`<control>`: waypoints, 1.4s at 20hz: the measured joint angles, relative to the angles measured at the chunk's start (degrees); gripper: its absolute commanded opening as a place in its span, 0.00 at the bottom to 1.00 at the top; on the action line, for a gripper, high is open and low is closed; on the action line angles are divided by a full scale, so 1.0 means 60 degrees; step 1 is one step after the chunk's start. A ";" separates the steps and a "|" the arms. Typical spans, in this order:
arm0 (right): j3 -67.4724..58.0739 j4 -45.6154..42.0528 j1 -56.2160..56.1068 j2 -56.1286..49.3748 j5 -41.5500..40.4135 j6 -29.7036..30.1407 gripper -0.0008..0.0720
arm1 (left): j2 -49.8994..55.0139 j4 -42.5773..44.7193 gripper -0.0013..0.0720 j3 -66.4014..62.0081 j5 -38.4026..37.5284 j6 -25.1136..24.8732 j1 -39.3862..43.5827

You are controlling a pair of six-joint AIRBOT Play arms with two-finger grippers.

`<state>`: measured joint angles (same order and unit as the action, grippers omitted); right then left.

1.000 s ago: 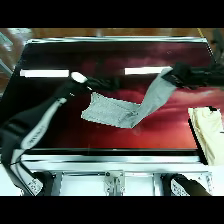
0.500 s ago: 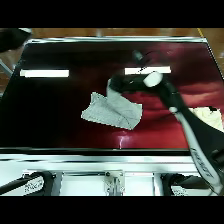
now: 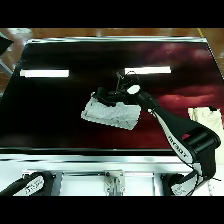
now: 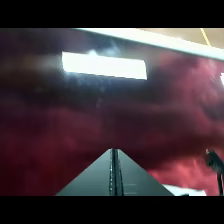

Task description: Fold the shirts.

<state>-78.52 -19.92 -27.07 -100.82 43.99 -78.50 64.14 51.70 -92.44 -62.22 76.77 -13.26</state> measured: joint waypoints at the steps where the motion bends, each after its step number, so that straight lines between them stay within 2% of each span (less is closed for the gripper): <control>1: 0.0004 -0.0331 0.0280 0.0047 0.0623 0.0018 0.77 | -0.0011 0.0007 0.06 0.0124 -0.0044 0.0000 0.0022; 2: 0.0004 -0.0831 0.0619 0.0153 0.1300 -0.0044 0.81 | -0.0025 0.0033 0.06 0.0226 -0.0051 0.0000 0.0051; 3: 0.0000 -0.1395 0.0984 0.0299 0.1931 -0.0142 0.88 | -0.0029 0.0033 0.06 0.0324 -0.0080 -0.0004 0.0073; 5: 0.0000 -0.2987 0.1898 0.0648 0.3067 -0.0543 0.88 | -0.0040 0.0029 0.06 0.0433 -0.0142 -0.0084 0.0117; 6: 0.0000 -0.3909 0.2426 0.0834 0.3614 -0.0801 0.93 | -0.0040 0.0033 0.06 0.0474 -0.0142 -0.0113 0.0117; 7: 0.0044 -0.4717 0.2903 0.0969 0.4084 -0.1089 0.93 | -0.0036 0.0058 0.06 0.0495 -0.0157 -0.0131 0.0113; 9: 0.0357 -0.5814 0.3763 0.1144 0.4663 -0.1599 0.93 | -0.0040 0.0055 0.06 0.0528 -0.0164 -0.0160 0.0124; 12: 0.1341 -0.5858 0.4397 0.1253 0.4517 -0.1803 0.93 | -0.0040 0.0058 0.06 0.0550 -0.0175 -0.0182 0.0131; 16: 0.2317 -0.4765 0.4397 0.0907 0.3555 -0.1432 0.93 | -0.0040 0.0051 0.06 0.0561 -0.0193 -0.0193 0.0215; 17: 0.2422 -0.4452 0.4320 0.0754 0.3348 -0.1257 0.90 | -0.0040 0.0051 0.06 0.0557 -0.0189 -0.0193 0.0219; 18: 0.2503 -0.4120 0.4222 0.0612 0.3220 -0.1082 0.57 | -0.0040 0.0058 0.06 0.0561 -0.0182 -0.0193 0.0233; 19: 0.2561 -0.3716 0.4120 0.0506 0.2991 -0.0929 0.09 | -0.0040 0.0055 0.06 0.0561 -0.0186 -0.0193 0.0237; 23: 0.2353 -0.2616 0.4273 0.0612 0.2543 -0.0262 0.10 | -0.0040 0.0055 0.06 0.0561 -0.0164 -0.0186 0.0244; 26: 0.1526 -0.2852 0.5362 0.1406 0.3089 -0.0135 0.10 | -0.0040 0.0055 0.06 0.0561 -0.0117 -0.0186 0.0244; 28: 0.0838 -0.3289 0.6426 0.2135 0.3676 -0.0390 0.10 | -0.0040 0.0055 0.06 0.0561 -0.0087 -0.0186 0.0244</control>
<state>-73.49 -39.66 11.49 -88.01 66.04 -80.84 63.90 52.03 -89.08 -62.74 75.66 -11.79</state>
